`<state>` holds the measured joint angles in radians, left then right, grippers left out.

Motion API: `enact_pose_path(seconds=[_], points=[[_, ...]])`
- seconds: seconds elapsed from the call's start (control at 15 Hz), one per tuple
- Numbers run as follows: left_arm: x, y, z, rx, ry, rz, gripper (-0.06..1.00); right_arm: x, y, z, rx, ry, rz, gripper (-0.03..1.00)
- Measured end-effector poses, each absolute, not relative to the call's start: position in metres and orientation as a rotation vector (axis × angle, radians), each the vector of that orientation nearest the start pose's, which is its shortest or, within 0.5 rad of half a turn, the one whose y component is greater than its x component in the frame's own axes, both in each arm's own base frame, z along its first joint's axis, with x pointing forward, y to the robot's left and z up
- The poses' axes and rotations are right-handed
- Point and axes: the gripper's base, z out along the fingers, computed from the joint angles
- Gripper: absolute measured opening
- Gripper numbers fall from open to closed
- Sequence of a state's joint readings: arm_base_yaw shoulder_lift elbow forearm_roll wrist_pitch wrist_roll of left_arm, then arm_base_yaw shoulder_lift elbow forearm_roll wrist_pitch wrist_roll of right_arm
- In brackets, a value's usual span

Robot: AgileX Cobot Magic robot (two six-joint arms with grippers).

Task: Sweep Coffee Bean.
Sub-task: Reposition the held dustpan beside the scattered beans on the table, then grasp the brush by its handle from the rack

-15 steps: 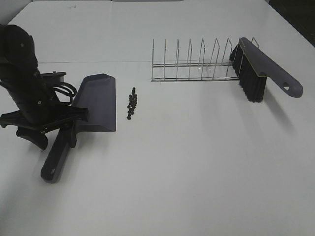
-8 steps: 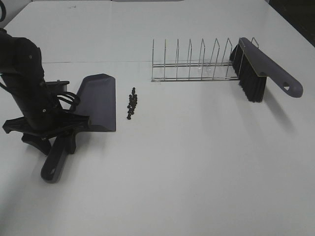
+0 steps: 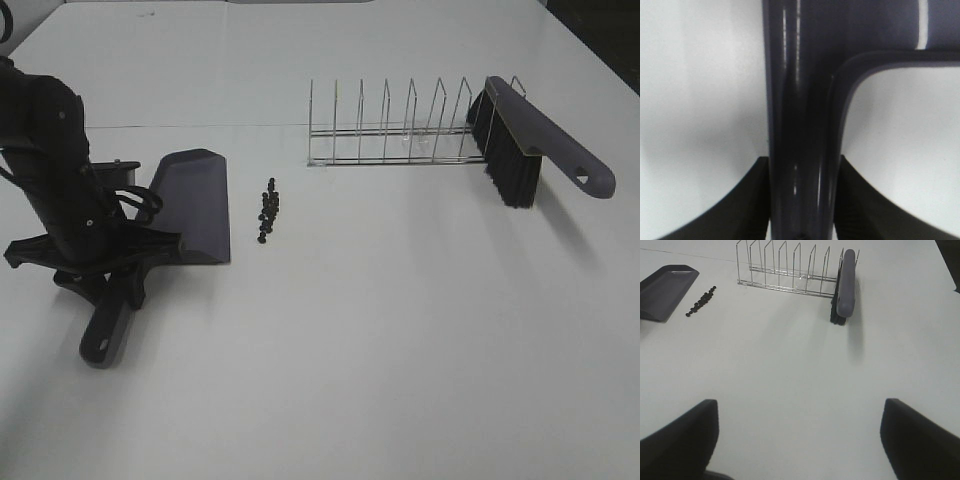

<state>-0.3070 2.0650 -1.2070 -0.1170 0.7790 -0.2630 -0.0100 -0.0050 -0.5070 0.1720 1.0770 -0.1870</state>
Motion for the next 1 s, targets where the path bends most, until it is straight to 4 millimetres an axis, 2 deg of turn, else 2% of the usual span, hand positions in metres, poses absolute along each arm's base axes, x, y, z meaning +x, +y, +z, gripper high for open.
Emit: enact_pose_path(seconds=[0.27, 0.33, 0.47, 1.0], points=[[0.345, -0.115, 0.160, -0.023, 2.988, -0.170, 0.32, -0.008, 0.014, 0.279, -0.191, 2.029, 0.080, 0.74], [0.344, -0.115, 0.170, -0.021, 2.964, -0.178, 0.32, -0.008, 0.014, 0.279, -0.191, 2.029, 0.079, 0.74], [0.342, -0.114, 0.175, -0.019, 2.956, -0.181, 0.32, -0.008, 0.014, 0.279, -0.191, 2.029, 0.079, 0.74], [0.342, -0.114, 0.175, -0.014, 2.961, -0.179, 0.32, -0.004, 0.013, 0.283, -0.166, 2.018, 0.093, 0.74]])
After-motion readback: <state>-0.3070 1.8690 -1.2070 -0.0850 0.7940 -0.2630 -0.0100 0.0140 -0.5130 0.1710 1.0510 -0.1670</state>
